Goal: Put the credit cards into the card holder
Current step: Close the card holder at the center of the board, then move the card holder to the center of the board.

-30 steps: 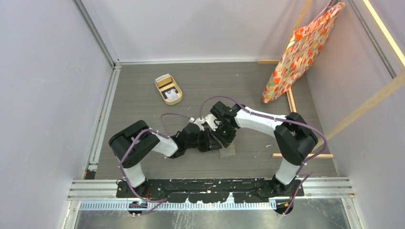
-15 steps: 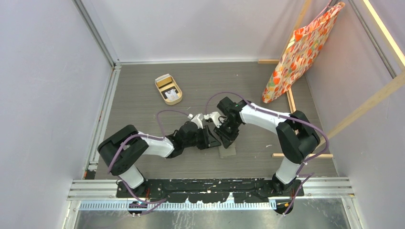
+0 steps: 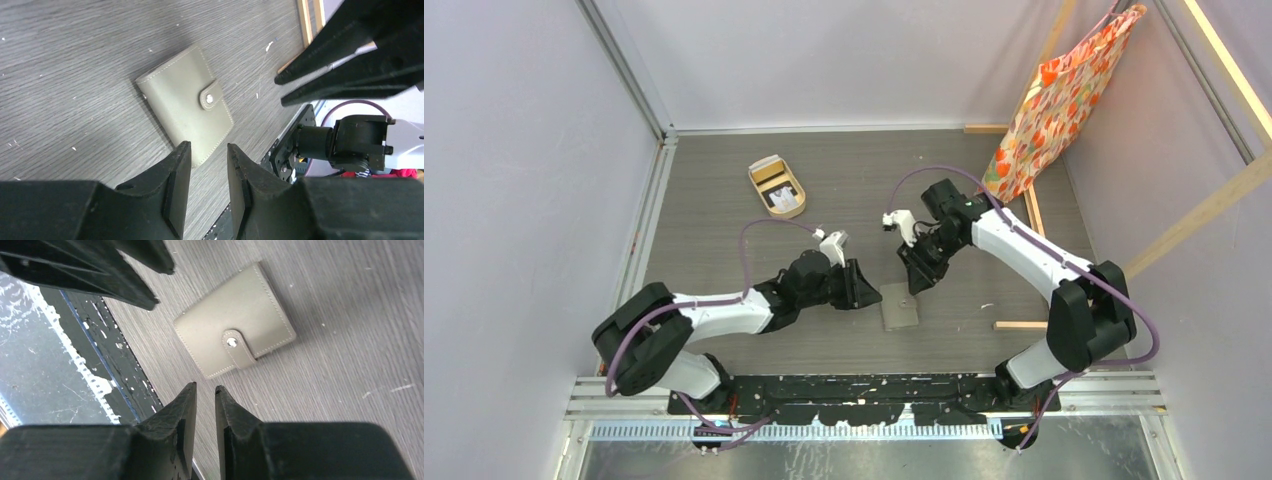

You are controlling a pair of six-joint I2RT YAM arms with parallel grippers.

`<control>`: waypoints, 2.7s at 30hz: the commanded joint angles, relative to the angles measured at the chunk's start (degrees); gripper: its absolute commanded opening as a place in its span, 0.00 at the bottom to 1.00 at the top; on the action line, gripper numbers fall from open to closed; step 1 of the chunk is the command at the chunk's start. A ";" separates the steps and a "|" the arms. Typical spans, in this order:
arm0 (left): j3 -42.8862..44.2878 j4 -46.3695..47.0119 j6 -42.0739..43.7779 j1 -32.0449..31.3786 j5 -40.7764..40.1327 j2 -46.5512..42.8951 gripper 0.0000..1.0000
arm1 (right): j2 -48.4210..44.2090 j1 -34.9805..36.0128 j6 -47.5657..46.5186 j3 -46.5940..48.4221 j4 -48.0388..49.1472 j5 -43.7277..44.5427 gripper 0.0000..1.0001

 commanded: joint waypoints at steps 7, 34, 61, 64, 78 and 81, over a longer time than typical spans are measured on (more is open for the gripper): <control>6.71 -15.52 11.46 -5.99 -12.22 -7.32 0.36 | -0.59 -2.65 -4.49 1.05 -2.43 3.14 0.23; 5.12 -28.11 2.52 -8.91 -12.08 -14.56 0.85 | -24.40 -20.87 -13.62 -3.78 -5.64 -14.96 0.30; 21.13 -26.50 -6.35 -12.71 -19.56 15.51 0.57 | -22.38 -21.07 -13.05 -4.72 -4.59 -13.33 0.30; 19.74 -24.79 -8.17 -11.32 -18.51 16.24 0.46 | -22.27 -21.07 -13.10 -4.74 -4.63 -13.29 0.30; 17.53 -19.71 -10.12 -5.57 -17.26 16.97 0.08 | -22.25 -21.09 -13.25 -4.83 -4.77 -13.21 0.30; 17.74 -19.57 -8.96 -2.07 -16.34 16.54 0.05 | -22.21 -21.00 -13.27 -4.83 -4.90 -13.25 0.30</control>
